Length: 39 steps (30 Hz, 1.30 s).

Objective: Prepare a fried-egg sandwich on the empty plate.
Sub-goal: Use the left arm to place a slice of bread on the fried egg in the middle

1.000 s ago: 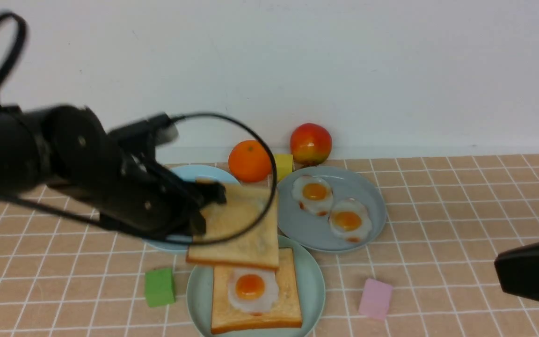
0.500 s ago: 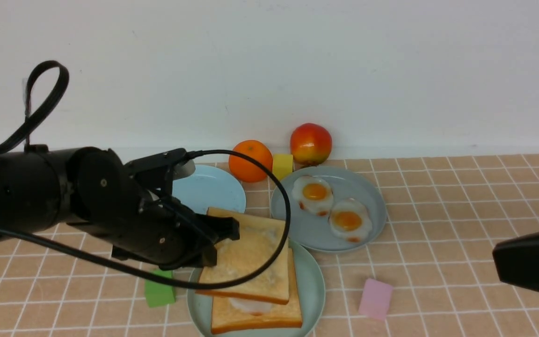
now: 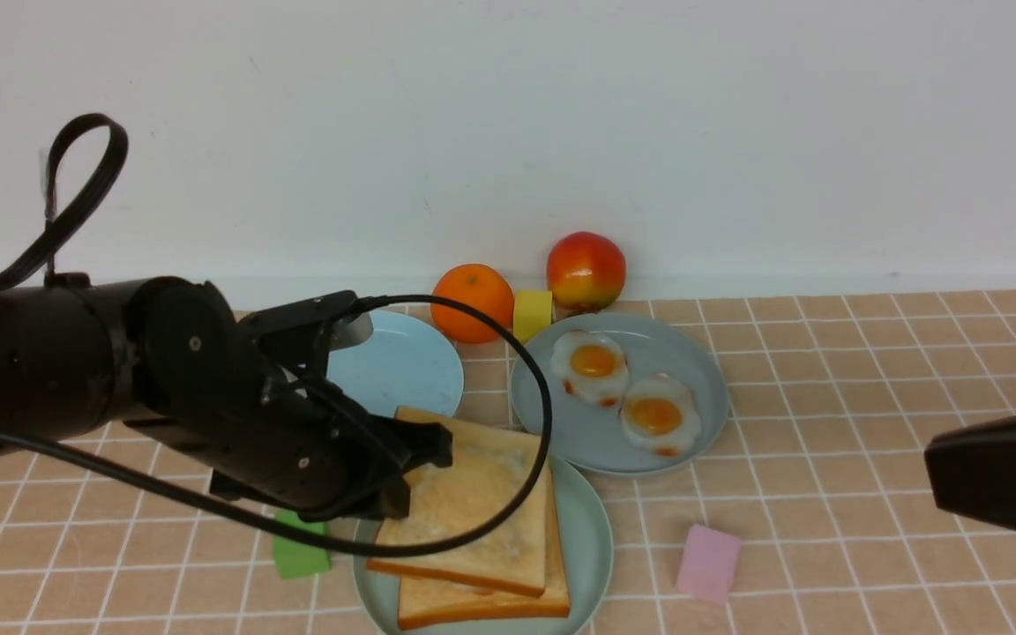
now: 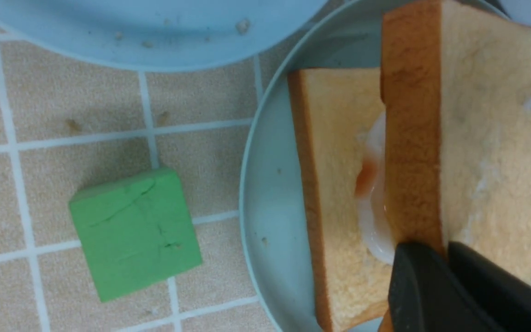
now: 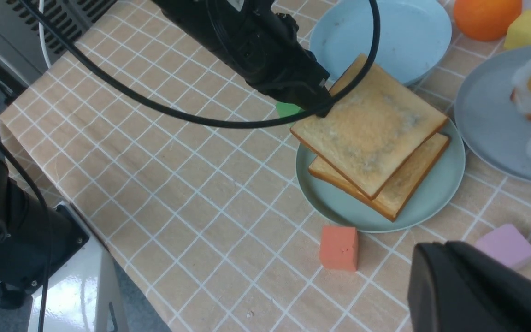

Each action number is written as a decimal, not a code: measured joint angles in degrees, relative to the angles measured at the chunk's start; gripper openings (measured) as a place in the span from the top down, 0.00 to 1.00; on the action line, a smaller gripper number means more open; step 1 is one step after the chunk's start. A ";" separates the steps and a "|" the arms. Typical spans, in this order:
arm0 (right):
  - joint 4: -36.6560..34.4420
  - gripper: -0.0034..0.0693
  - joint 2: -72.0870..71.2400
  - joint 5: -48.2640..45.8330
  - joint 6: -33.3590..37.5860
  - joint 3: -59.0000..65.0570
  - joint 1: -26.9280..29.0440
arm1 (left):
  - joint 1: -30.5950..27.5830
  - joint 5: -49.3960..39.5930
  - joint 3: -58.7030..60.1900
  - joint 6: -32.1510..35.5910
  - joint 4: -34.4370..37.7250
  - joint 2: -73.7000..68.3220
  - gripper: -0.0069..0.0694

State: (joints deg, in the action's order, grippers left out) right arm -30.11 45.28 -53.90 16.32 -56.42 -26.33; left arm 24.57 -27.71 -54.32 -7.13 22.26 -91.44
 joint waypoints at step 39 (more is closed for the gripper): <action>-0.13 0.83 0.00 0.01 0.04 0.56 0.00 | 0.06 1.88 0.05 0.64 5.70 -4.52 0.53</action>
State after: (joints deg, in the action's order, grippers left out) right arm -30.24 45.28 -53.89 16.37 -55.86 -26.33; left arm 24.63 -25.83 -54.28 -6.49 27.96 -95.96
